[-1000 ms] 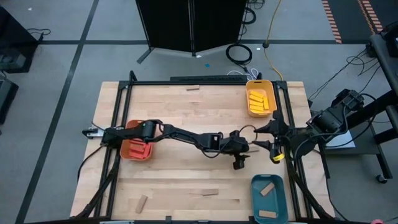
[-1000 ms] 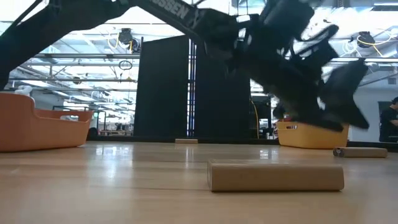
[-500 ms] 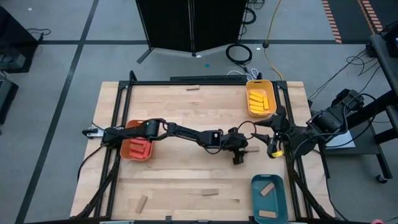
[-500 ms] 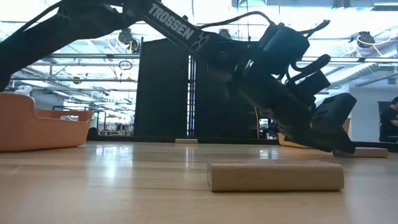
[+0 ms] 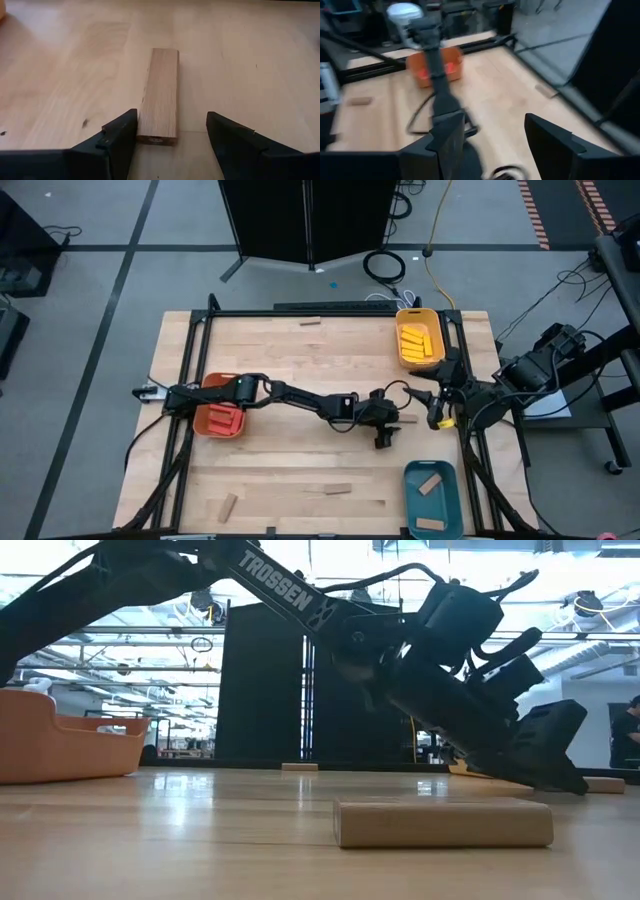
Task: Sort blocks
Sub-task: Put the brown block into the blue bin
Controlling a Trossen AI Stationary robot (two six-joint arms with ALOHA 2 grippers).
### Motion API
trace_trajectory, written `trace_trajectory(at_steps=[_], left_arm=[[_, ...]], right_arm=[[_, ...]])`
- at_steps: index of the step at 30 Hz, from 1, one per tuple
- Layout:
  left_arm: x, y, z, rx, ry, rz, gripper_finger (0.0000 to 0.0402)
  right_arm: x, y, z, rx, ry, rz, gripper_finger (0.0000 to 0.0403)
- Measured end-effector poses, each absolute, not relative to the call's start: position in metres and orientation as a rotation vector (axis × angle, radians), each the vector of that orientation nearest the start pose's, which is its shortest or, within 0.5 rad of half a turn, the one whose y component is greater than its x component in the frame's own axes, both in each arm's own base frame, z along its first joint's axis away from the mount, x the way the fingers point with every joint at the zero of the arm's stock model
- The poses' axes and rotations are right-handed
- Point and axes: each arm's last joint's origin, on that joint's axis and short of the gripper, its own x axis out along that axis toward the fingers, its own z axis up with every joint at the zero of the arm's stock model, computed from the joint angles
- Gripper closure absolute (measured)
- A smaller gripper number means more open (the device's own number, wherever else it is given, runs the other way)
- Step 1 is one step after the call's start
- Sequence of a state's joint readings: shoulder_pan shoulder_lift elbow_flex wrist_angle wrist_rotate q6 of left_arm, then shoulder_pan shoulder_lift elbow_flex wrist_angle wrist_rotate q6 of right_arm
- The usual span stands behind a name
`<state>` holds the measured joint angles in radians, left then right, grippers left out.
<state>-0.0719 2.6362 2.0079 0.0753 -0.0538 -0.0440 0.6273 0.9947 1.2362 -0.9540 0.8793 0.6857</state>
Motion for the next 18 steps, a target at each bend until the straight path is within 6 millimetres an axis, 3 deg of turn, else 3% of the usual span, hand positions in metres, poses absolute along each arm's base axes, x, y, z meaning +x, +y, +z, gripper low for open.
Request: trace_trajectory(at_steps=[6, 11, 18], left_arm=[[0.566, -0.036, 0.085, -0.01, 0.55, 0.001, 0.0167], [0.565, -0.035, 0.084, -0.01, 0.557, 0.002, 0.0167], [0.565, -0.035, 0.084, -0.01, 0.559, -0.001, 0.0167]], right_arm=[[0.13, 0.074, 0.377, 0.425, 0.609, -0.294, 0.0202], [0.102, 0.056, 0.373, 0.603, 0.706, -0.373, 0.0202], [0.075, 0.043, 0.363, 0.734, 0.996, -0.451, 0.0217]])
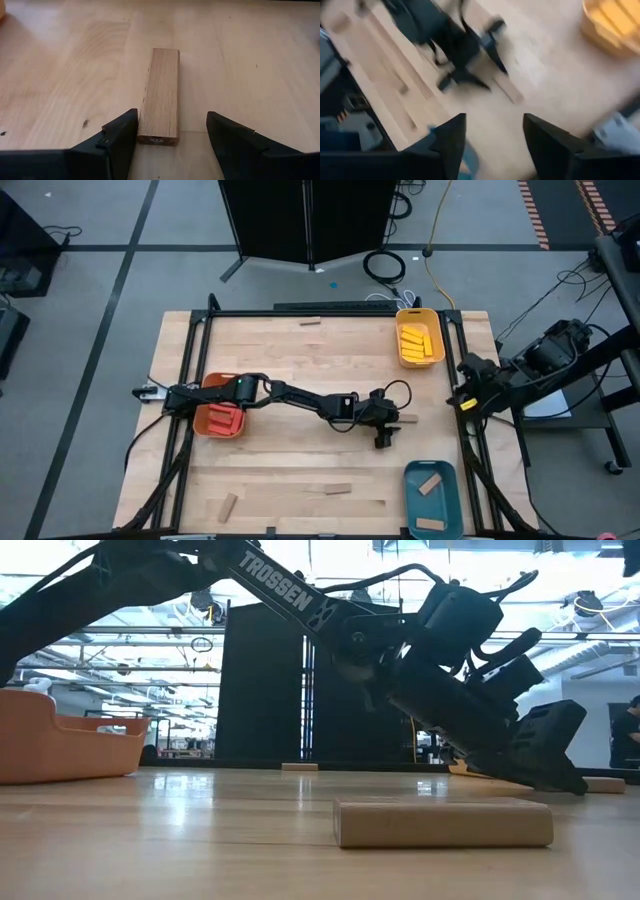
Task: Sort blocks
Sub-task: Put the brown block into the blue bin
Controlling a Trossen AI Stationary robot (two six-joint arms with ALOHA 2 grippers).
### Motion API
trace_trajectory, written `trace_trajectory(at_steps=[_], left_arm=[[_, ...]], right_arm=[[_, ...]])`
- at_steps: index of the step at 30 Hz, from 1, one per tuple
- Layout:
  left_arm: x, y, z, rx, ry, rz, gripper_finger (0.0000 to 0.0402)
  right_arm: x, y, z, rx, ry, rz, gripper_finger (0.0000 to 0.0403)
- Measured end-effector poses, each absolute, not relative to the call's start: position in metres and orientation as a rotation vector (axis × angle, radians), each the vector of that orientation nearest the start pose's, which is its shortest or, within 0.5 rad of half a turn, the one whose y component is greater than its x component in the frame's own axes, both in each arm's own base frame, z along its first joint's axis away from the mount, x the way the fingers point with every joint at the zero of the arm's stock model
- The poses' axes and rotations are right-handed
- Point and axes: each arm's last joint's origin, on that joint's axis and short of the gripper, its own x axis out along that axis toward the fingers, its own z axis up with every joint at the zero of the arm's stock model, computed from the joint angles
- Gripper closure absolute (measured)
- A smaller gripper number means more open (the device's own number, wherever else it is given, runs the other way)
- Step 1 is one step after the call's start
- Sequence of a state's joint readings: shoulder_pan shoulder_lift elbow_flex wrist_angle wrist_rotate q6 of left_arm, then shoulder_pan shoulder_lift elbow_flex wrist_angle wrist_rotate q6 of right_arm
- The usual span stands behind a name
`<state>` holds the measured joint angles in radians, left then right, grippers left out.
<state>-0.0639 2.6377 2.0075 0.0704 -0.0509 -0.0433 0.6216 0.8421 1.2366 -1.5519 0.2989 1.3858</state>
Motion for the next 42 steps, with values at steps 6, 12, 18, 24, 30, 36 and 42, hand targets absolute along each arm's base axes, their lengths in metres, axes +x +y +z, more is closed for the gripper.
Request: trace_trajectory(at_steps=[6, 12, 18, 24, 30, 36, 42], left_arm=[[0.565, -0.035, 0.083, -0.01, 0.56, -0.001, 0.0167], [0.565, -0.035, 0.083, -0.009, 0.561, -0.002, 0.0167], [0.565, -0.035, 0.083, -0.01, 0.562, -0.002, 0.0167], [0.565, -0.034, 0.082, -0.01, 0.562, -0.001, 0.0186], [0.565, -0.036, 0.082, -0.011, 0.563, 0.0, 0.0246], [0.564, -0.039, 0.092, -0.027, 0.564, 0.001, 0.0301], [0.567, -0.053, 0.131, -0.093, 0.483, -0.041, 0.0312]], right_arm=[[0.072, 0.046, 0.361, 0.769, 1.128, -0.393, 0.0362], [0.07, 0.048, 0.361, 0.847, 1.194, -0.385, 0.0395], [0.074, 0.049, 0.36, 0.817, 1.177, -0.4, 0.0401], [0.074, 0.049, 0.36, 0.813, 1.176, -0.4, 0.0402], [0.074, 0.049, 0.36, 0.813, 1.177, -0.4, 0.0402], [0.074, 0.049, 0.36, 0.813, 1.177, -0.399, 0.0403], [0.074, 0.049, 0.36, 0.79, 1.18, -0.38, 0.0403]])
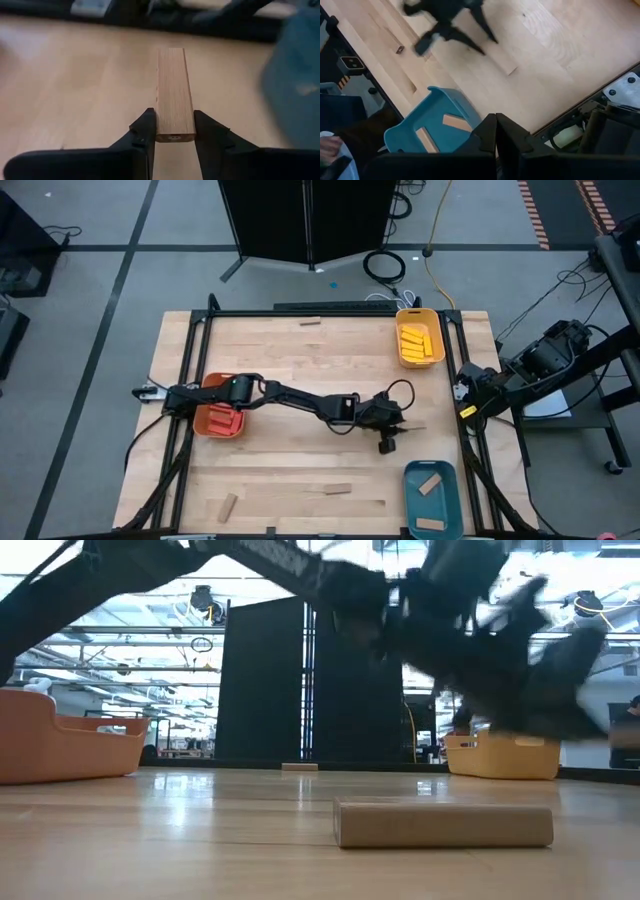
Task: Sort blocks
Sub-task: Put the brown block into the blue bin
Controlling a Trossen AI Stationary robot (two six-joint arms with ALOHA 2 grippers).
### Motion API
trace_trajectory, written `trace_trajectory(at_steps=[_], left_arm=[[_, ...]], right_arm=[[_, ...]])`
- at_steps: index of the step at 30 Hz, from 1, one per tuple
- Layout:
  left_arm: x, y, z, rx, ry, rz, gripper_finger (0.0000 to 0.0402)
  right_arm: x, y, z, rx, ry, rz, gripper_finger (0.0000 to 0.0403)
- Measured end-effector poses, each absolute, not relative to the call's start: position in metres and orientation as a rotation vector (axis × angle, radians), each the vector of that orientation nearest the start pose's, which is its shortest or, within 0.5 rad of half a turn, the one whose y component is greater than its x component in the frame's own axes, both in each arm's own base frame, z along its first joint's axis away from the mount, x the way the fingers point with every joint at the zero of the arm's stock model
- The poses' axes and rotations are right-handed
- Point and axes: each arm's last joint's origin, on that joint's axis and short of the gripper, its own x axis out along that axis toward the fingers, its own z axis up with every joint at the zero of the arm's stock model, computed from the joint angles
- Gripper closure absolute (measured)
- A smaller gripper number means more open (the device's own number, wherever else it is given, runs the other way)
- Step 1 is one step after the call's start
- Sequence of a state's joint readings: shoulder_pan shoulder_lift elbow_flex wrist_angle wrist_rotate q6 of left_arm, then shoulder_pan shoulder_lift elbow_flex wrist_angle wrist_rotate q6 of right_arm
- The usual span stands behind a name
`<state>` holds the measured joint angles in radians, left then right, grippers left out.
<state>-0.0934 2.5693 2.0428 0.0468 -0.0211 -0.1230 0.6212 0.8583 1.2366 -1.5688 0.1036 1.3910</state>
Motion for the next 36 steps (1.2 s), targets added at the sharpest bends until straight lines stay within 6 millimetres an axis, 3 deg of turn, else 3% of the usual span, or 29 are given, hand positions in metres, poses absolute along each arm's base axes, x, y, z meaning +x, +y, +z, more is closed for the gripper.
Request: trace_trajectory(at_steps=[5, 10, 26, 36], left_arm=[[0.566, -0.071, 0.173, -0.081, 0.38, -0.136, 0.0309], [0.564, -0.105, 0.194, -0.01, 0.282, -0.31, 0.0309], [0.555, -0.15, 0.192, -0.084, 0.297, -0.354, 0.0308], [0.555, -0.155, 0.19, -0.164, 0.297, -0.42, 0.0308]], right_arm=[[0.074, 0.049, 0.36, 0.77, 1.182, -0.362, 0.0403], [0.074, 0.049, 0.36, 0.724, 1.176, -0.339, 0.0403], [0.09, 0.055, 0.365, 0.574, 1.004, -0.254, 0.0403], [0.105, 0.066, 0.362, 0.496, 1.013, -0.214, 0.0403]])
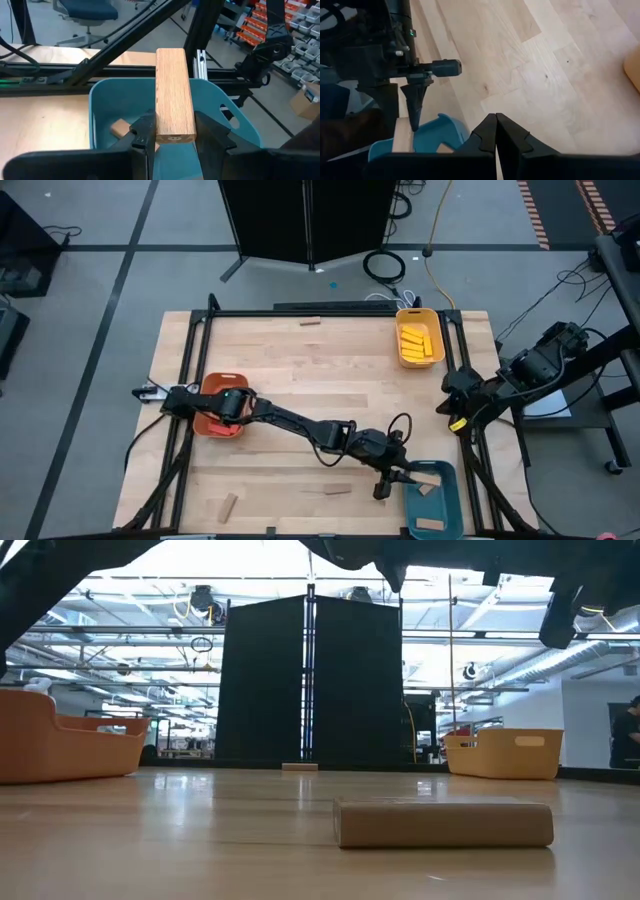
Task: Sort blocks
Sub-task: Put the brown block into the blue bin
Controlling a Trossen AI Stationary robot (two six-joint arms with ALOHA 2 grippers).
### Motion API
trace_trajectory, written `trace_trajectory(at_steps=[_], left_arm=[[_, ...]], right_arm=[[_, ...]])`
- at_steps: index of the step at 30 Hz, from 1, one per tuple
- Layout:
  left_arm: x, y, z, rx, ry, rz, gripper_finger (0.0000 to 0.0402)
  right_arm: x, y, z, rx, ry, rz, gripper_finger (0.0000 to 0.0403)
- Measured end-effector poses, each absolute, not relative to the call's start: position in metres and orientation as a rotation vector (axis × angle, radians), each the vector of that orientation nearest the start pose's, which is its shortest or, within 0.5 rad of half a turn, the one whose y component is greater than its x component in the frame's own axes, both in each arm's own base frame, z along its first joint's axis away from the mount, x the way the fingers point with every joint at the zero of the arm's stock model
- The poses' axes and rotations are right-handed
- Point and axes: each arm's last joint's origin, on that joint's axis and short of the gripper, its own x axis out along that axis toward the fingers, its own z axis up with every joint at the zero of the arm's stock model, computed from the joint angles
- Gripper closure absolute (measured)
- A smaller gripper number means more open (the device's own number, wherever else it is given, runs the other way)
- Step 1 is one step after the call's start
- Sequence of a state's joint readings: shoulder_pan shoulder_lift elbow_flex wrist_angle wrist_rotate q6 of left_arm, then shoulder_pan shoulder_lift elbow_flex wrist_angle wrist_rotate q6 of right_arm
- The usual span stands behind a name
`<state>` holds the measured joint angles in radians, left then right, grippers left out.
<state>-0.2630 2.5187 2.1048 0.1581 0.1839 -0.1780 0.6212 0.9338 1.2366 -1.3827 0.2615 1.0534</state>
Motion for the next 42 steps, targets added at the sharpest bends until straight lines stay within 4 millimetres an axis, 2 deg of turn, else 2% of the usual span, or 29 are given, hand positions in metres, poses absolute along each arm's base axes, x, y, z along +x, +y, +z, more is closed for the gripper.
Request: trace_trajectory(at_steps=[5, 15, 23, 26, 32, 37, 40, 42], left_arm=[[0.555, -0.155, 0.191, -0.166, 0.284, -0.436, 0.0296], [0.556, -0.153, 0.193, -0.157, 0.257, -0.423, 0.0188], [0.558, -0.141, 0.189, -0.242, 0.32, -0.376, 0.0179], [0.553, -0.134, 0.196, -0.271, 0.417, -0.378, 0.0179], [0.522, -0.123, 0.231, -0.178, 0.675, -0.33, 0.0179], [0.478, -0.109, 0.269, -0.043, 0.918, -0.171, 0.0179], [0.448, -0.101, 0.293, -0.033, 1.046, -0.111, 0.0179], [0.426, -0.103, 0.308, -0.037, 1.124, -0.083, 0.0179]], right_arm=[[0.108, 0.068, 0.36, 0.492, 1.024, -0.215, 0.0403], [0.107, 0.07, 0.36, 0.525, 1.075, -0.168, 0.0403], [0.106, 0.07, 0.36, 0.531, 1.082, -0.164, 0.0403], [0.106, 0.071, 0.36, 0.542, 1.104, -0.141, 0.0403], [0.106, 0.074, 0.361, 0.529, 1.108, -0.094, 0.0403], [0.107, 0.075, 0.36, 0.493, 1.108, -0.073, 0.0403], [0.109, 0.076, 0.36, 0.476, 1.112, -0.069, 0.0403], [0.11, 0.077, 0.359, 0.47, 1.114, -0.067, 0.0403]])
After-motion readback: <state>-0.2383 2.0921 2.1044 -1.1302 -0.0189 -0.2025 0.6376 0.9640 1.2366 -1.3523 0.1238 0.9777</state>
